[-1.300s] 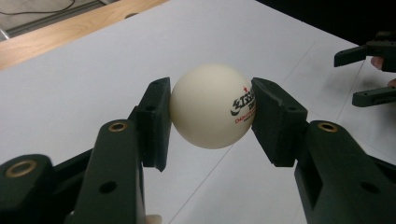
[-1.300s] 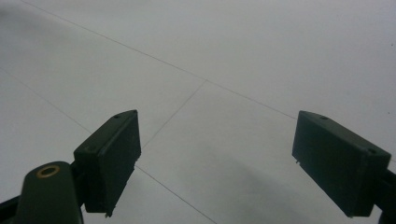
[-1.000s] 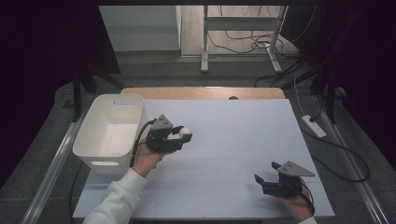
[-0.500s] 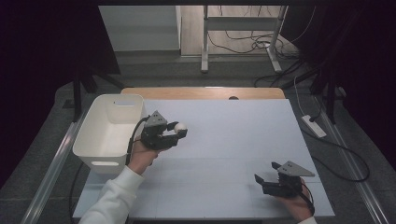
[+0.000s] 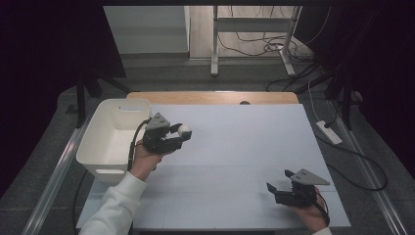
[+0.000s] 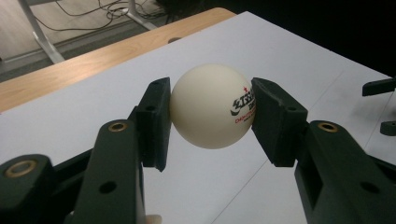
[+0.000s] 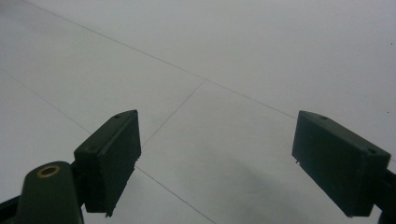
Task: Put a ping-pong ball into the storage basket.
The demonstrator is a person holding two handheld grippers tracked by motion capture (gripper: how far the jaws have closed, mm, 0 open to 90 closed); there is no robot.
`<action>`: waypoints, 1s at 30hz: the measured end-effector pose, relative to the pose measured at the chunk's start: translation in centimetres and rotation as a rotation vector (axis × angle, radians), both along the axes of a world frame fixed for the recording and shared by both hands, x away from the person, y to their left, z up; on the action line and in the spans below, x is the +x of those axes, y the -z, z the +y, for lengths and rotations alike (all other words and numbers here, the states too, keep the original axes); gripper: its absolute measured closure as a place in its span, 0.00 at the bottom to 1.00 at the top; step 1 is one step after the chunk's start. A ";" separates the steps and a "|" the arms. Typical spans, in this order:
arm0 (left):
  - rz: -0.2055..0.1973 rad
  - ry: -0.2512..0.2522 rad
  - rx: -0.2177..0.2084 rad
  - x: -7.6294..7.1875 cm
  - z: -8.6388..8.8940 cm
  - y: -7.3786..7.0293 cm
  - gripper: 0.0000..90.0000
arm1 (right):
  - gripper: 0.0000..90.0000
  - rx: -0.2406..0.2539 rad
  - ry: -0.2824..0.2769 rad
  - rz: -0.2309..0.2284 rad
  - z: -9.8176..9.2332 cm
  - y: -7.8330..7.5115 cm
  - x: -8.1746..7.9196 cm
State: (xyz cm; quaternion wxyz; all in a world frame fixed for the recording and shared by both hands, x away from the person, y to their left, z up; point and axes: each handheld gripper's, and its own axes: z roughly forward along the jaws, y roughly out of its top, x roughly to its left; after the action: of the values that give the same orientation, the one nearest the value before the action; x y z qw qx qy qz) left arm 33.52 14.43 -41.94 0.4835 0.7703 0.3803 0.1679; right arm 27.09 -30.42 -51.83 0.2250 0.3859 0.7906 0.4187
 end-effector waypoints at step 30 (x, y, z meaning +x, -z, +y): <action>-0.056 -0.061 -0.012 0.0 1.9 -2.6 0.56 | 0.17 0.002 0.001 0.000 0.0 0.0 0.0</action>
State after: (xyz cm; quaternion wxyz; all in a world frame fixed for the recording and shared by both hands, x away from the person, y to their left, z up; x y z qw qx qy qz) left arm 33.51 16.37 -39.32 0.4933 0.7504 0.3910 0.2018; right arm 27.12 -30.40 -51.82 0.2246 0.3867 0.7900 0.4195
